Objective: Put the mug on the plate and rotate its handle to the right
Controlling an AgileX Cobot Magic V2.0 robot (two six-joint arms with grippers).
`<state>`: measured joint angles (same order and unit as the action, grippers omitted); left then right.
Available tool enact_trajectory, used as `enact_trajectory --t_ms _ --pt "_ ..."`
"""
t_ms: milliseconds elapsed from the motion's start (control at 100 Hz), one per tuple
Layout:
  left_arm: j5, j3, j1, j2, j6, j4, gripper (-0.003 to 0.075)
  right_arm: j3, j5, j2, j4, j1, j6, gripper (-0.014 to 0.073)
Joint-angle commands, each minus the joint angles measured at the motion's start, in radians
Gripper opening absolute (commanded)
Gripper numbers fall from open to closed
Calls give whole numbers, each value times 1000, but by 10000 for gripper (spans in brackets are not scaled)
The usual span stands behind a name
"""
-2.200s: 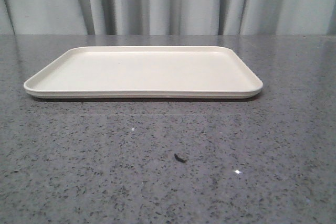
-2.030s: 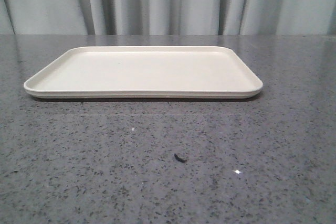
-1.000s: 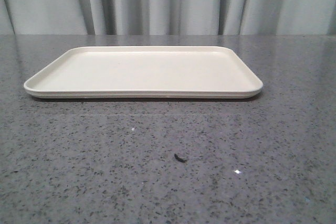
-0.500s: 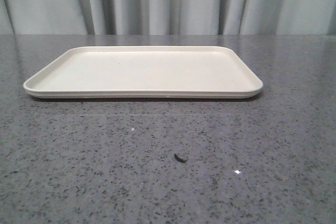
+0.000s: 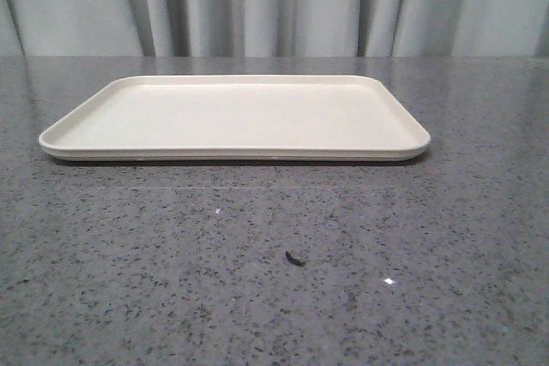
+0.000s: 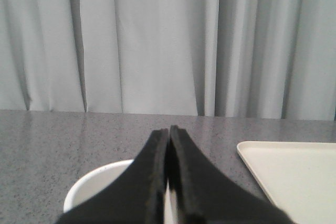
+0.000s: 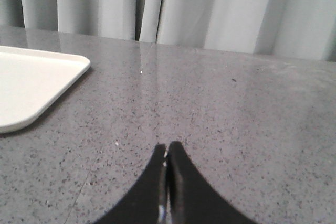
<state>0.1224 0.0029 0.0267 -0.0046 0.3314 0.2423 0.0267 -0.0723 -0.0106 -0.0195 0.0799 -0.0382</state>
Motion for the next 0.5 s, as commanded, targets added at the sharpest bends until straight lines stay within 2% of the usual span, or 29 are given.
enact_trajectory --t_ms 0,220,330,490 --pt "114 4 1 -33 9 -4 -19 -3 147 -20 -1 2 -1 -61" --pt "205 -17 1 -33 37 -11 -19 -75 142 -20 -25 2 11 -61" --pt "156 -67 1 -33 87 -11 -19 -130 121 -19 -26 2 11 -61" --pt "44 -196 0 -19 87 -11 -19 -270 55 21 -26 2 11 -61"
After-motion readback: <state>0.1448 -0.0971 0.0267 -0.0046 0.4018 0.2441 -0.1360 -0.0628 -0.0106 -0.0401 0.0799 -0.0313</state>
